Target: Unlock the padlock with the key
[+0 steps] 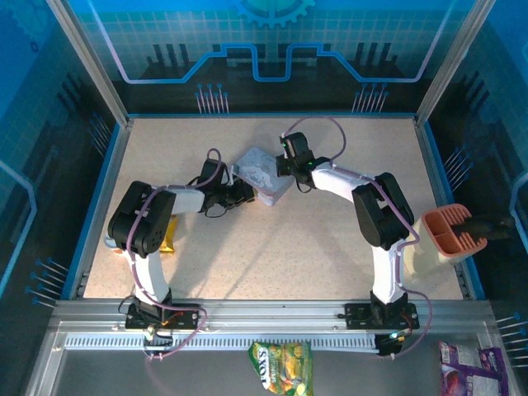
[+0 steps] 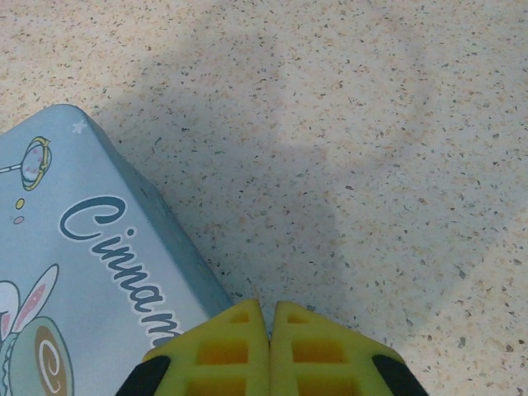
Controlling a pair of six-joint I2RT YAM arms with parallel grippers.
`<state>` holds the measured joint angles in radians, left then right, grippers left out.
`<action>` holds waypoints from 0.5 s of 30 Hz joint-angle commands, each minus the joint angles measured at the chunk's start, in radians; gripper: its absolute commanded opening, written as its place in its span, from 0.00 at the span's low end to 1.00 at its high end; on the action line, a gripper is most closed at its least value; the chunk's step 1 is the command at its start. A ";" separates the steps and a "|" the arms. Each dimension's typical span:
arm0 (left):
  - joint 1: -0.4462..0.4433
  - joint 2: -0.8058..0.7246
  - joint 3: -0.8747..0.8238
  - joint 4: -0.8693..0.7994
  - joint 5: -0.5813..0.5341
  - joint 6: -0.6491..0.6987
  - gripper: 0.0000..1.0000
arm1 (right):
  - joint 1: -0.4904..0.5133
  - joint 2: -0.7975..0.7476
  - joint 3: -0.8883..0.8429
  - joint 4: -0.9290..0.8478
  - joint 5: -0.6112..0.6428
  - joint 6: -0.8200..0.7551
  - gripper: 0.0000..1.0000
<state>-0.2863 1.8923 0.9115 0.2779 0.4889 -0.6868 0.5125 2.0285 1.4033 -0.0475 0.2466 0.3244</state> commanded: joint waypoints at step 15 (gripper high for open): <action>0.016 0.220 -0.181 0.541 0.090 -0.679 0.00 | 0.052 0.041 -0.114 -0.183 -0.126 -0.005 0.00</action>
<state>-0.2577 2.0205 0.7685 0.8410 0.6342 -1.1450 0.5114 2.0174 1.3617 0.0139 0.2554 0.3241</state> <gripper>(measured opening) 0.149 0.047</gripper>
